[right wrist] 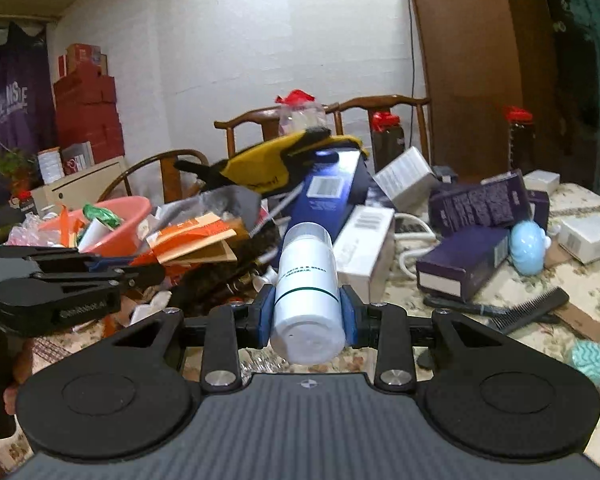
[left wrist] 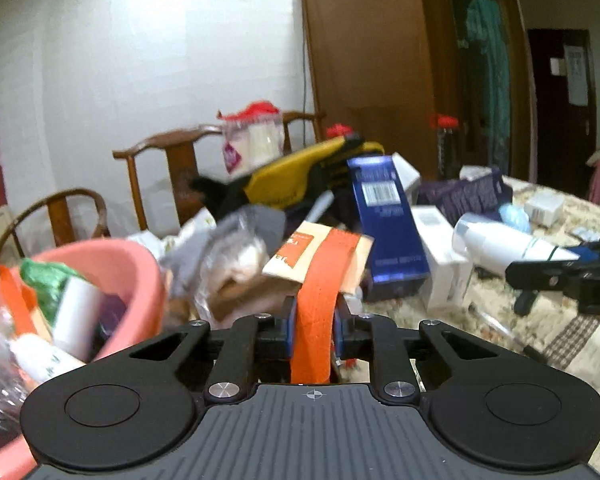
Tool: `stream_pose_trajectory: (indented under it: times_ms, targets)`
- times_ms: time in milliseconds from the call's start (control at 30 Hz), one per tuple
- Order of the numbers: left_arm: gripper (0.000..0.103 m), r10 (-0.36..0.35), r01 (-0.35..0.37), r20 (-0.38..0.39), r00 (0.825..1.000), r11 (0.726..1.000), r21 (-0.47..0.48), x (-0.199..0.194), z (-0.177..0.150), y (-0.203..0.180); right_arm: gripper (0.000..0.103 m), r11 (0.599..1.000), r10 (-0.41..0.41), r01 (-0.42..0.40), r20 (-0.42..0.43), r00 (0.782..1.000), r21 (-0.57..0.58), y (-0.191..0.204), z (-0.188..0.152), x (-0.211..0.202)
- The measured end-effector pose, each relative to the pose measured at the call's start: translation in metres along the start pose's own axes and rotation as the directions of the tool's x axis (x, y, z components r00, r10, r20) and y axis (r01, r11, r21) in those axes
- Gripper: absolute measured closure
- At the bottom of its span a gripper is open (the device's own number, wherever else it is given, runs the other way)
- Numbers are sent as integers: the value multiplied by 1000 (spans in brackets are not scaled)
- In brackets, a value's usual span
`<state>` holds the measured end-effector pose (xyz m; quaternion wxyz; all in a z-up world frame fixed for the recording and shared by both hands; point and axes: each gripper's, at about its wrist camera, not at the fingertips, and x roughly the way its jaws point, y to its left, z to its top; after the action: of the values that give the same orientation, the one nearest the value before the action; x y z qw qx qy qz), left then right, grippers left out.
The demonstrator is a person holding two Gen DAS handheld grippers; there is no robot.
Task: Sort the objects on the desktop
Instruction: 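Carry strap and small bottle over the basin and open both grippers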
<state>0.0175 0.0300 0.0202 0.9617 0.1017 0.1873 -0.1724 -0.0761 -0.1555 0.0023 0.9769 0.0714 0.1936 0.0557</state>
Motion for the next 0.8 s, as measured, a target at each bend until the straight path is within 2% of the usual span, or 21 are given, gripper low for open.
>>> stream_pose_trajectory:
  times_ms: [233, 500, 667, 800]
  targets:
    - [88, 25, -24, 32, 999, 1000, -9, -19, 1, 5, 65, 999, 30, -30, 4, 1000, -9, 9, 2, -1]
    - [88, 105, -103, 60, 993, 994, -37, -37, 10, 26, 65, 995, 93, -92, 29, 995, -40, 32, 19, 4]
    - [88, 184, -179, 74, 980, 982, -65, -51, 14, 49, 65, 985, 155, -150, 52, 987, -83, 64, 42, 13]
    - [88, 268, -260, 77, 960, 960, -99, -66, 15, 77, 65, 968, 227, -218, 59, 972, -127, 100, 59, 23]
